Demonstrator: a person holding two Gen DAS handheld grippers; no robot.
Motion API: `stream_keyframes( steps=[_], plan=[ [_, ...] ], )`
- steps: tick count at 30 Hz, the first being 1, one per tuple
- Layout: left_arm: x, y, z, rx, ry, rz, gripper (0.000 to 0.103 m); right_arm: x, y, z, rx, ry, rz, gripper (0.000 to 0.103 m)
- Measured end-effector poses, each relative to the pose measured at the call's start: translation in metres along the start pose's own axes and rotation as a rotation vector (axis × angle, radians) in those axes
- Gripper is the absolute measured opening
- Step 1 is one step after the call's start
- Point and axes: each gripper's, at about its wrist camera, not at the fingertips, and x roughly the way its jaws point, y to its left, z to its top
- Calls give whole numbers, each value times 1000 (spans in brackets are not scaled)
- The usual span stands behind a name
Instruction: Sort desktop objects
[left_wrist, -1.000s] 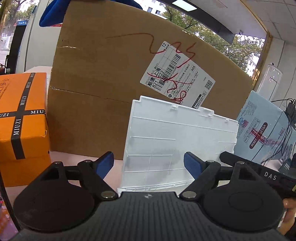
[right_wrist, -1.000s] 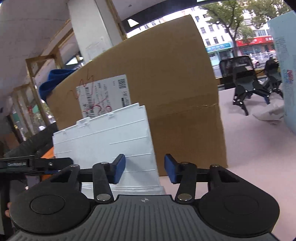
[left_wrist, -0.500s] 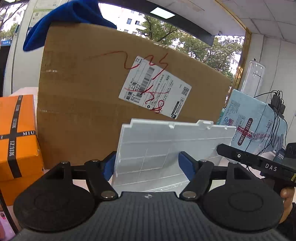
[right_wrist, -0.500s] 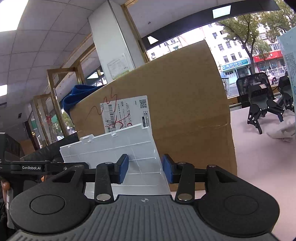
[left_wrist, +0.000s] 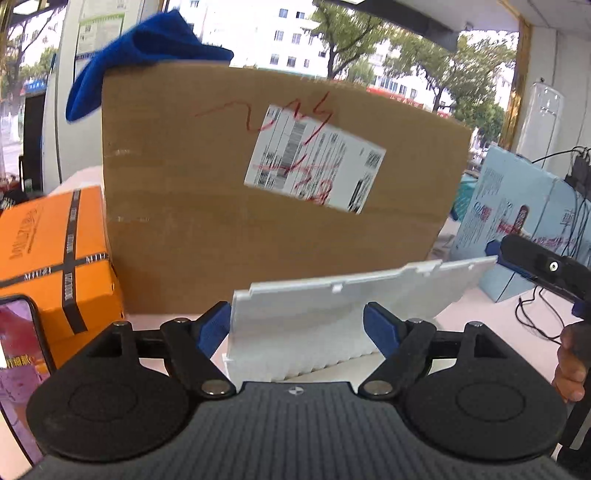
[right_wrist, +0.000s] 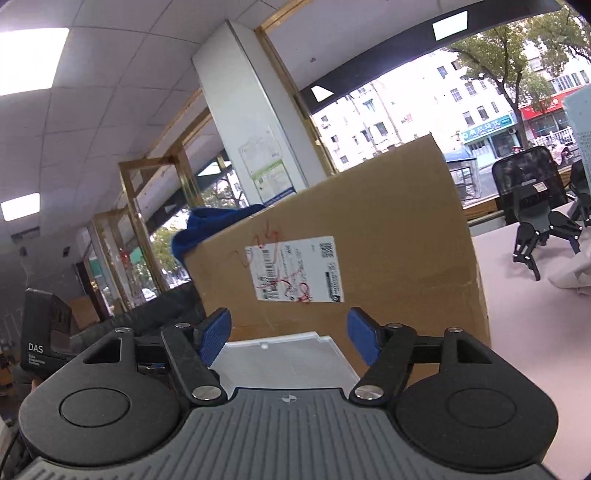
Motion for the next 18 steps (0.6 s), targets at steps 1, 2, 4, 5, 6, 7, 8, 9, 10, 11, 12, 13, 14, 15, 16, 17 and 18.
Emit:
stream_keyframes(
  steps=[1,2,4,5,6,7,8,9,10,11,12,13,14,15,16,17,18],
  plan=[
    [-7,-2,1,6,-23,-13,79,-1,2,1,2,-1,9,68],
    [-13,-3,2,9,-37,-28,80,-1,4,2,4,-1,17,68],
    [-23,-5,4,10,-61,-52,82,-3,9,2,1,2,28,68],
    [-27,-6,4,11,-73,-64,82,-2,11,2,-1,6,24,68],
    [-30,-7,5,6,-76,-73,82,-1,13,2,-4,11,17,68],
    [-32,-8,5,2,-79,-82,82,1,16,1,-6,22,2,68],
    [-35,-9,6,-3,-81,-90,82,2,18,0,-8,33,-14,68],
    [-35,-11,5,2,-78,-94,82,5,20,0,-10,46,-32,68],
    [-35,-13,5,6,-75,-97,82,9,23,-2,-11,65,-69,68],
    [-34,-15,4,10,-75,-101,82,14,26,-4,-13,90,-127,68],
    [-31,-18,3,13,-72,-109,82,20,30,-8,-20,117,-201,68],
    [-28,-20,1,12,-64,-115,83,26,33,-12,-26,144,-271,69],
    [-25,-23,0,11,-50,-118,83,33,35,-18,-33,169,-322,69],
    [-21,-27,-2,15,-28,-117,83,38,38,-22,-42,193,-356,69],
    [-17,-30,-4,23,-10,-114,83,42,41,-27,-57,213,-376,69],
    [-14,-33,-6,38,6,-106,83,46,45,-31,-76,228,-384,69],
    [-10,-37,-9,55,19,-82,82,49,48,-35,-98,243,-400,66]
  ],
)
